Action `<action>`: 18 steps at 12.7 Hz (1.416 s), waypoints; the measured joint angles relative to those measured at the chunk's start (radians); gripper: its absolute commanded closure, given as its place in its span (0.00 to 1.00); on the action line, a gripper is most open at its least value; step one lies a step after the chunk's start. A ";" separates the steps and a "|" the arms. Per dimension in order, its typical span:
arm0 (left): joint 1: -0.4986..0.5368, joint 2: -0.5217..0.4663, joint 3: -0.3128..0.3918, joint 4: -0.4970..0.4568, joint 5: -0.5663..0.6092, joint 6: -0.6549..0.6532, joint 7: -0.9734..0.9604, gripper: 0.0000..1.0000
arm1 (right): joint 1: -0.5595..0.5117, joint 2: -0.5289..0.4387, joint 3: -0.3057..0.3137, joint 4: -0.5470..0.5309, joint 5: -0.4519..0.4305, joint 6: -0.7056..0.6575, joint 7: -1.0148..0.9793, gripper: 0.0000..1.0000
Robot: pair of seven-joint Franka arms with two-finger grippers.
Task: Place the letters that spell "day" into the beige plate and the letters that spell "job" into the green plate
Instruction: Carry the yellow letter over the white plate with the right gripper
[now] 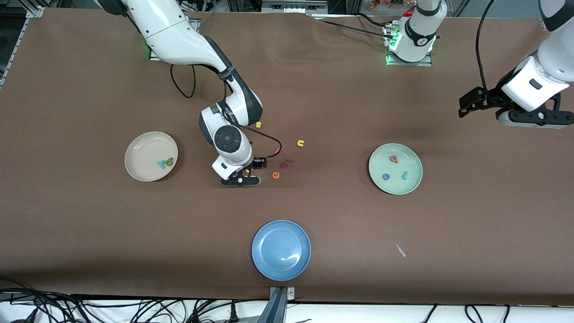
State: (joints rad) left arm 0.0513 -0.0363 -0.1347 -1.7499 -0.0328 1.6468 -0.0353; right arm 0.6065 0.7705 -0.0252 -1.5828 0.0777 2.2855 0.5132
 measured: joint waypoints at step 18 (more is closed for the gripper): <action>-0.002 0.030 -0.020 0.024 0.040 0.003 -0.001 0.00 | -0.003 0.005 -0.004 0.010 0.030 -0.001 0.032 0.73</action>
State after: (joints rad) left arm 0.0493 -0.0058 -0.1544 -1.7261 0.0076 1.6498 -0.0366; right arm 0.6035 0.7755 -0.0295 -1.5730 0.1073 2.2850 0.5450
